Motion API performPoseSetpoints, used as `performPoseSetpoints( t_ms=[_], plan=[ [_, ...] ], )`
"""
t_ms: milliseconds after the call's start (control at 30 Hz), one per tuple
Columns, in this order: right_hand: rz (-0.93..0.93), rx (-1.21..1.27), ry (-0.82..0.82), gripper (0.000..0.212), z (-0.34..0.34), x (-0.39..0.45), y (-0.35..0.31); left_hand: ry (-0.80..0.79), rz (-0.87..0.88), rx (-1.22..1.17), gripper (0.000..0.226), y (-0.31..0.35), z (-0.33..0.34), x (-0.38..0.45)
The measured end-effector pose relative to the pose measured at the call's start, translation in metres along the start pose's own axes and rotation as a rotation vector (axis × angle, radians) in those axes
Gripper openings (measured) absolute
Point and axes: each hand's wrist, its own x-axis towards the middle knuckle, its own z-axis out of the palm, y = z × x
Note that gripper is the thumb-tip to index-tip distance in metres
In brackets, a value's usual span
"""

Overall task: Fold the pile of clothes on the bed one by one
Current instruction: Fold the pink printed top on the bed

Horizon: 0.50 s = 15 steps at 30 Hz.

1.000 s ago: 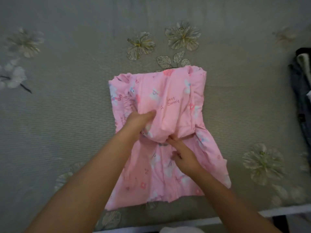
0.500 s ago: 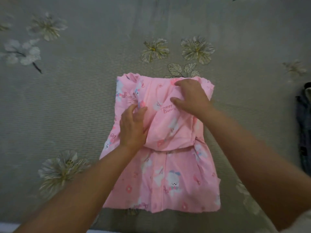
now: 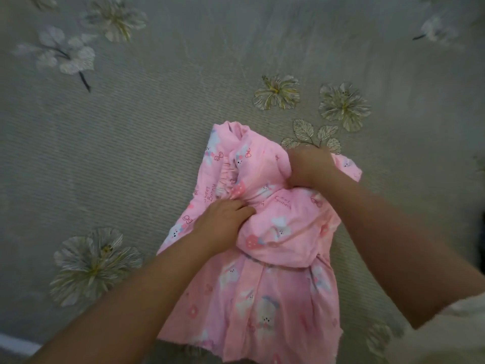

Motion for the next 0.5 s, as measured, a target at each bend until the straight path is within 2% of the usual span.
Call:
performPoseSetpoints(
  t_ms=[33,100,133,200,233,267,300,333,400,433,500],
  plan=[
    [0.003,0.009,0.098,0.042,-0.001,-0.008,-0.002,-0.023,-0.052,0.019,0.044,0.002,-0.006,0.001],
    [-0.023,0.034,0.446,0.031,-0.002,-0.031,-0.006,0.104,-0.098,-0.071,0.042,0.011,-0.025,-0.002],
    [-0.028,0.052,0.652,0.028,-0.003,-0.043,-0.006,0.259,-0.061,-0.113,0.041,0.015,-0.034,-0.002],
    [-0.001,0.032,0.976,0.024,-0.007,-0.068,-0.006,0.68,0.051,0.045,0.025,0.021,-0.047,-0.003],
    [0.02,0.007,1.051,0.023,-0.005,-0.078,-0.006,0.815,0.103,0.137,0.022,0.024,-0.054,-0.003],
    [0.048,0.001,1.089,0.024,-0.001,-0.086,-0.008,0.883,0.138,0.22,0.025,0.027,-0.06,-0.003],
    [0.075,0.016,1.1,0.025,0.004,-0.095,-0.012,0.896,0.159,0.273,0.028,0.029,-0.066,-0.003],
    [0.091,0.046,1.1,0.026,0.013,-0.104,-0.018,0.845,0.173,0.299,0.035,0.028,-0.071,-0.004],
    [0.097,0.097,1.09,0.018,0.038,-0.12,-0.036,0.677,0.169,0.391,0.06,0.025,-0.075,-0.011],
    [0.09,0.116,1.086,0.012,0.053,-0.129,-0.047,0.592,0.161,0.471,0.063,0.023,-0.072,-0.018],
    [0.068,0.172,1.016,0.019,0.082,-0.146,-0.071,0.467,0.141,0.627,0.035,0.023,-0.061,-0.038]
  ],
)
